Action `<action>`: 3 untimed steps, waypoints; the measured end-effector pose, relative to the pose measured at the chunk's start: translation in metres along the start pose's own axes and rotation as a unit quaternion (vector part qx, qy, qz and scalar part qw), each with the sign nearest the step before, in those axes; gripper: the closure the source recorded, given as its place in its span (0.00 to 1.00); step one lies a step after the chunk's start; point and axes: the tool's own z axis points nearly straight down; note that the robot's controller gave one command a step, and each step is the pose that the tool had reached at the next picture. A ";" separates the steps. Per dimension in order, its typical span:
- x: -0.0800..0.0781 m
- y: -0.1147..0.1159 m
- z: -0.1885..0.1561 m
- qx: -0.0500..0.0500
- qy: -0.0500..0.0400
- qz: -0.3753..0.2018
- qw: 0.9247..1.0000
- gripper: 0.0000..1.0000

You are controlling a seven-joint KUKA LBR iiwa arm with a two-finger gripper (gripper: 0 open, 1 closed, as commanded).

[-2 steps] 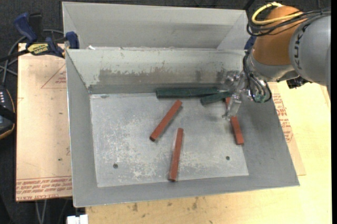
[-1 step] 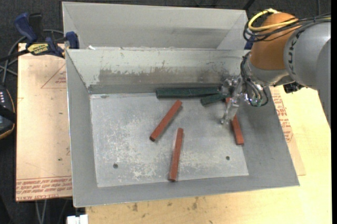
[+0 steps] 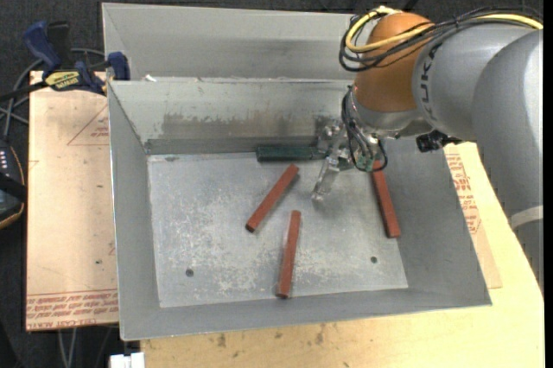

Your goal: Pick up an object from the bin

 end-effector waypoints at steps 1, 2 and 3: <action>0.053 0.143 0.013 0.000 -0.002 -0.072 0.997 0.00; 0.051 0.139 0.013 0.001 -0.002 -0.068 0.998 1.00; 0.067 0.093 -0.032 0.003 0.000 -0.103 0.995 1.00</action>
Offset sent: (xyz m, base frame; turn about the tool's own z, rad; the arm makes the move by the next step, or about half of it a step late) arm -0.0092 0.1468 -0.0141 -0.1342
